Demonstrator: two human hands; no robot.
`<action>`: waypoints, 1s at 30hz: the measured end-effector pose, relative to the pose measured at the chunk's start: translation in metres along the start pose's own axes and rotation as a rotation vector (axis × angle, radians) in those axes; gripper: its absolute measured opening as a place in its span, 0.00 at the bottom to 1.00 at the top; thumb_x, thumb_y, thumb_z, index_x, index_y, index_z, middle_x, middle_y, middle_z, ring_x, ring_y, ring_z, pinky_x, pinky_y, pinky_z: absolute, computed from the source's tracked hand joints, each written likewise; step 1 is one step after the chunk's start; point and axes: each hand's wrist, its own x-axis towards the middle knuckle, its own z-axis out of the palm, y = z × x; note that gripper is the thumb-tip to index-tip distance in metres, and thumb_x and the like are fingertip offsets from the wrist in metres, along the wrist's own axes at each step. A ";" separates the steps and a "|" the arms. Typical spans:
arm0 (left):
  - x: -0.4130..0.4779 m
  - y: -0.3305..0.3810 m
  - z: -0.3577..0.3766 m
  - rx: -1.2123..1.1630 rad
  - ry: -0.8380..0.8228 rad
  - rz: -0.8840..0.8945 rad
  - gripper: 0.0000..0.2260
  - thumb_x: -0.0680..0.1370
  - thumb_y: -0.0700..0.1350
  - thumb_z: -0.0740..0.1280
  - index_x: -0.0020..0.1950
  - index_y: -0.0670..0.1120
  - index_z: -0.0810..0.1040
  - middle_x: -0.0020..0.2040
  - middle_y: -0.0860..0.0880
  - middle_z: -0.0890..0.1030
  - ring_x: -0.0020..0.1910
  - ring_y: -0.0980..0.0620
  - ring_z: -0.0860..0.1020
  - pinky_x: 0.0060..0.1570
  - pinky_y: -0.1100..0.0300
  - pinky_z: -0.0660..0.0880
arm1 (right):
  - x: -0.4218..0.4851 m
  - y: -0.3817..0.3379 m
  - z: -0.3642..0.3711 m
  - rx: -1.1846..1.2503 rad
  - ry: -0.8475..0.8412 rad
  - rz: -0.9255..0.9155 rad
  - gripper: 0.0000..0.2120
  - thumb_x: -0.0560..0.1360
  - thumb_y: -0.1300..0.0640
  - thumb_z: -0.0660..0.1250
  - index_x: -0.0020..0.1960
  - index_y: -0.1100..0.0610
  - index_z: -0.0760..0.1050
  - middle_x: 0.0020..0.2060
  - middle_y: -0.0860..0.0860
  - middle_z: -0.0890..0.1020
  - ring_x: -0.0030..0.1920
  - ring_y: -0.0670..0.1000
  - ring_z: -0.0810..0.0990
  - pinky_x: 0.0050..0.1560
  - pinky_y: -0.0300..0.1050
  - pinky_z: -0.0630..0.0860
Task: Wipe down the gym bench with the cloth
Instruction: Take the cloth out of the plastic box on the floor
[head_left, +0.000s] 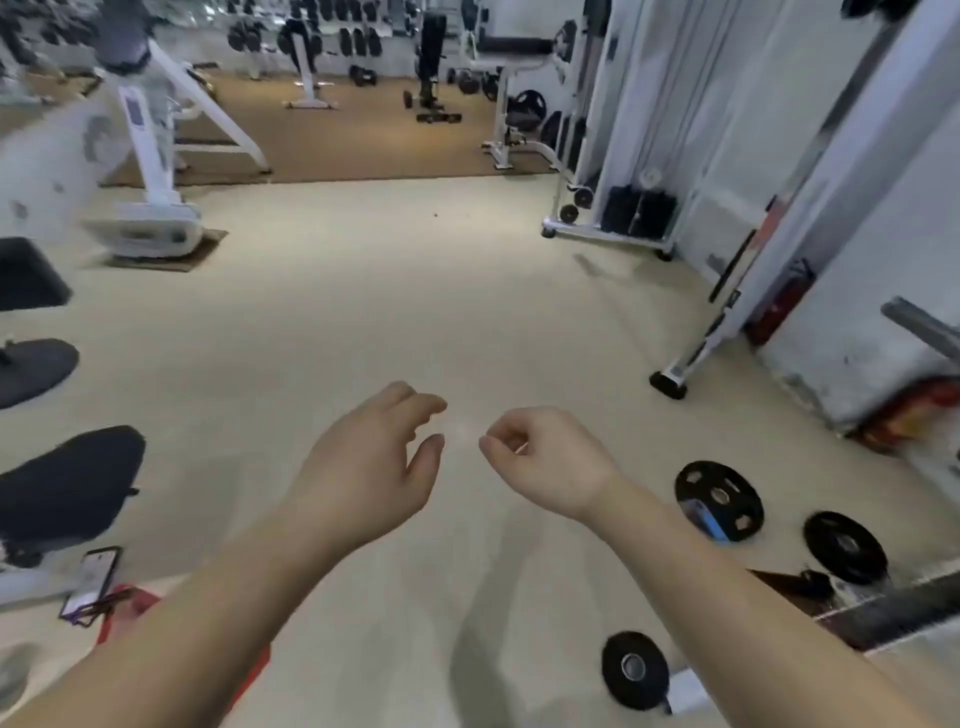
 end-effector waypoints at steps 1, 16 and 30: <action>0.013 0.002 0.022 -0.051 -0.029 0.005 0.14 0.79 0.51 0.66 0.64 0.55 0.78 0.52 0.59 0.77 0.46 0.59 0.80 0.46 0.53 0.80 | 0.006 0.023 -0.003 0.047 0.005 0.044 0.19 0.70 0.35 0.59 0.44 0.45 0.82 0.43 0.42 0.86 0.47 0.47 0.84 0.52 0.51 0.82; 0.279 0.030 0.266 -0.107 -0.623 0.314 0.14 0.81 0.51 0.64 0.67 0.58 0.76 0.54 0.61 0.78 0.47 0.60 0.80 0.49 0.62 0.76 | 0.111 0.262 -0.049 0.566 0.303 0.765 0.19 0.81 0.47 0.65 0.69 0.53 0.74 0.47 0.53 0.83 0.46 0.52 0.84 0.42 0.42 0.79; 0.393 0.190 0.570 -0.033 -1.108 0.711 0.18 0.82 0.48 0.60 0.73 0.53 0.72 0.66 0.55 0.75 0.59 0.53 0.78 0.57 0.61 0.74 | 0.147 0.531 -0.066 0.926 0.623 1.144 0.09 0.81 0.53 0.62 0.49 0.53 0.80 0.44 0.60 0.84 0.39 0.52 0.79 0.39 0.44 0.74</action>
